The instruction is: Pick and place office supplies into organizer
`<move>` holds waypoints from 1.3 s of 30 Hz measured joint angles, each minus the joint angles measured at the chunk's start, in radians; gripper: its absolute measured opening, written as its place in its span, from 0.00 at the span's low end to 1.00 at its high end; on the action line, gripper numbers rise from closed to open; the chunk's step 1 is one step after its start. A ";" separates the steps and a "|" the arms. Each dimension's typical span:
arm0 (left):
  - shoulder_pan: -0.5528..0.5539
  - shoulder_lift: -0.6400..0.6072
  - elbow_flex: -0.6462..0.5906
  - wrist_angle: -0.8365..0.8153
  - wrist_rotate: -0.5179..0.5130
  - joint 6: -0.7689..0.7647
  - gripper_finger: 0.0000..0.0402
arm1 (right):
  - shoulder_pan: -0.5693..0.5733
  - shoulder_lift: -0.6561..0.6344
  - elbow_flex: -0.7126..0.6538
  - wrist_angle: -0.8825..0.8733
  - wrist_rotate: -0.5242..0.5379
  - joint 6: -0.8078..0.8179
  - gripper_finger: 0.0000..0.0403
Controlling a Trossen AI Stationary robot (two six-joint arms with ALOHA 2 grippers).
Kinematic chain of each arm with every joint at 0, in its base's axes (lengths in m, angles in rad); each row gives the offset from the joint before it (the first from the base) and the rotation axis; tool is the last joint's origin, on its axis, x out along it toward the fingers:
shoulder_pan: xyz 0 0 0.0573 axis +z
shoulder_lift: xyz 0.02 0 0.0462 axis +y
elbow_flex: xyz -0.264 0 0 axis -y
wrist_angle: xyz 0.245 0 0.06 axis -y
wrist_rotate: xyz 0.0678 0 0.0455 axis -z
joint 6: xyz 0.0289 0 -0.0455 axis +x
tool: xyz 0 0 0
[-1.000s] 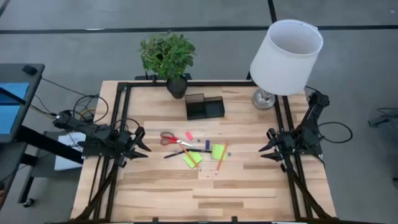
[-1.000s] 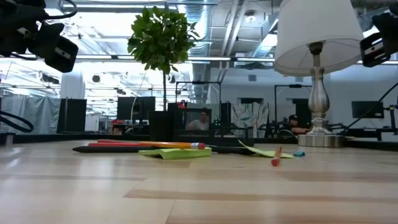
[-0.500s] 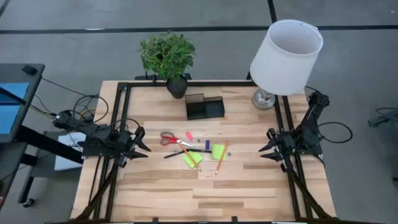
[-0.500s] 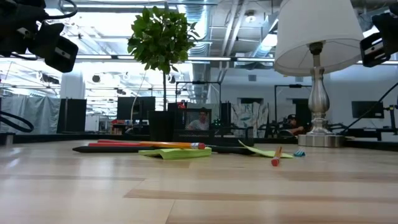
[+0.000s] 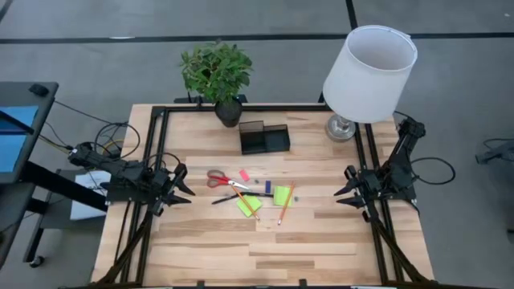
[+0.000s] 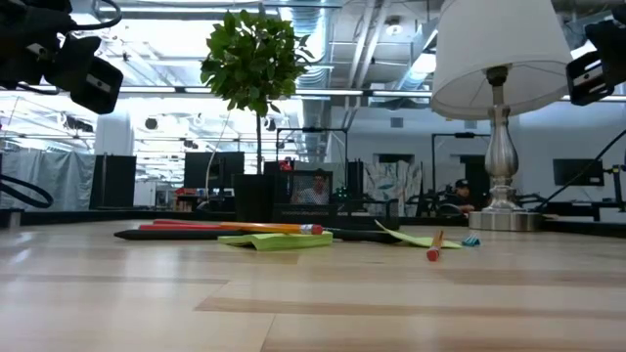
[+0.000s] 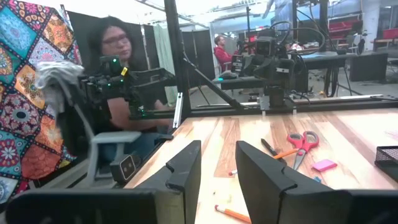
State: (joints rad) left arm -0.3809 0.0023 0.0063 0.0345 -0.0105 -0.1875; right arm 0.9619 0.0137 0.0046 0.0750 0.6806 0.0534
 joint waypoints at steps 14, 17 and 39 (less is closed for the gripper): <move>0.000 0.000 0.000 0.000 0.000 0.000 0.29 | 0.000 0.000 0.000 0.000 0.000 0.000 0.24; 0.000 0.000 0.000 0.000 0.000 0.000 0.29 | 0.000 0.000 0.000 0.000 0.000 0.000 0.24; 0.000 0.000 0.000 0.006 -0.039 0.062 0.29 | 0.000 0.000 0.000 0.000 0.000 0.000 0.24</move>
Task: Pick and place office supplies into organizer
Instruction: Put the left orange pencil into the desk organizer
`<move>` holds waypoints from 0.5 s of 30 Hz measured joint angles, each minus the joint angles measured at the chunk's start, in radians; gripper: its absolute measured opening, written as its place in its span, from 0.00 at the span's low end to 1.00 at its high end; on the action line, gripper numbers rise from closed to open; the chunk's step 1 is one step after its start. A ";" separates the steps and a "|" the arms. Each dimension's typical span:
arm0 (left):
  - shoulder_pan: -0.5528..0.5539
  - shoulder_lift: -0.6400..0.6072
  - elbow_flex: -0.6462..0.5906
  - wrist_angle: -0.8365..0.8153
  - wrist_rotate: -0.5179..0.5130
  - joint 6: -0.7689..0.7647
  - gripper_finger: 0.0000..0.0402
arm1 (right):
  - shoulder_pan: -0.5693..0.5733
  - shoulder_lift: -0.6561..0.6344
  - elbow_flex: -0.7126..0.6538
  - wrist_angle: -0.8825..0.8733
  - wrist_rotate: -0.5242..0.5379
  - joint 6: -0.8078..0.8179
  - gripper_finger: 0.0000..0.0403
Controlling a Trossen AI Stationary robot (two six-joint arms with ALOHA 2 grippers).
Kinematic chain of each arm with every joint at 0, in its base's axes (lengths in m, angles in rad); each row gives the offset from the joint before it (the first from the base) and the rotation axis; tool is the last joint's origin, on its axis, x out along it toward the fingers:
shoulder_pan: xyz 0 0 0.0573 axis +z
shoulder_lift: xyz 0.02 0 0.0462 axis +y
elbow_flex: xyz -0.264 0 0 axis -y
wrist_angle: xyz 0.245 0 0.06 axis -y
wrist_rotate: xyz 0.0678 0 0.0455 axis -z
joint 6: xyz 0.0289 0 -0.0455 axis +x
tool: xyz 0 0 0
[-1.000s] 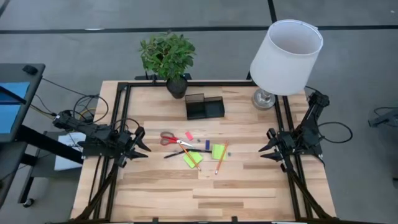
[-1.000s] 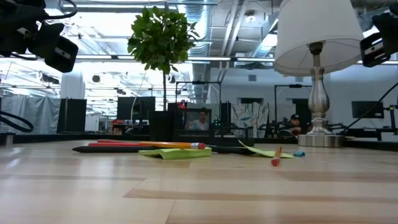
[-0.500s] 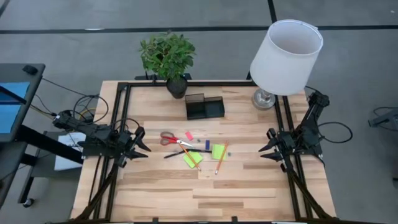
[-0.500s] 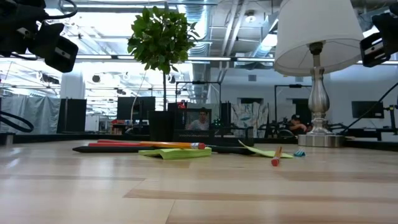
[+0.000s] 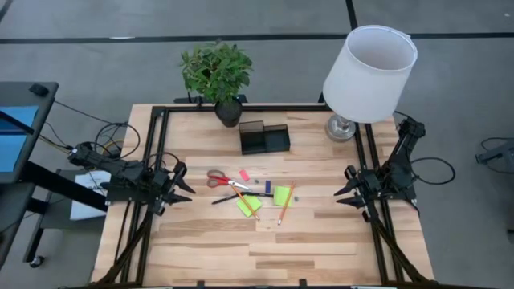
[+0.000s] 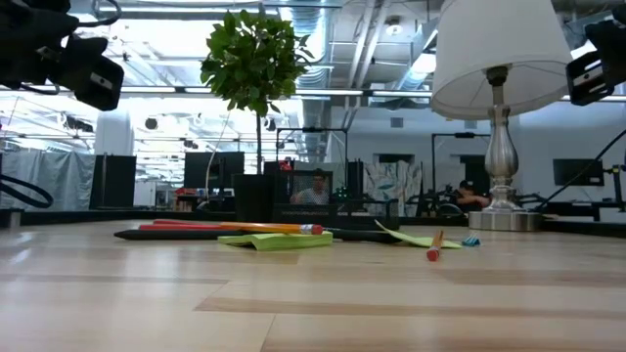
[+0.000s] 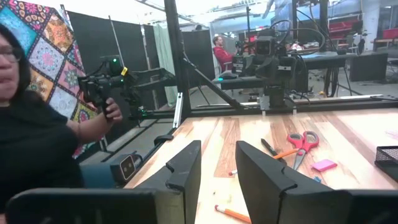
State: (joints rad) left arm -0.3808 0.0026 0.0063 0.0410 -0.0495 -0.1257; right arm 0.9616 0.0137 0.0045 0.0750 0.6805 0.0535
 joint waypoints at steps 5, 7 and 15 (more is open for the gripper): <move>0.000 0.000 0.000 0.001 -0.001 -0.005 0.29 | 0.000 0.000 0.000 0.000 0.000 0.000 0.24; 0.000 0.000 0.000 0.001 -0.001 0.020 0.29 | 0.000 0.000 0.000 0.000 0.000 0.000 0.24; 0.000 0.000 0.000 0.009 -0.047 0.037 0.29 | 0.000 0.000 0.000 0.000 0.000 0.000 0.24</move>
State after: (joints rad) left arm -0.3809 0.0029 0.0063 0.0497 -0.0968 -0.0889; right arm 0.9615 0.0136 0.0044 0.0750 0.6807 0.0533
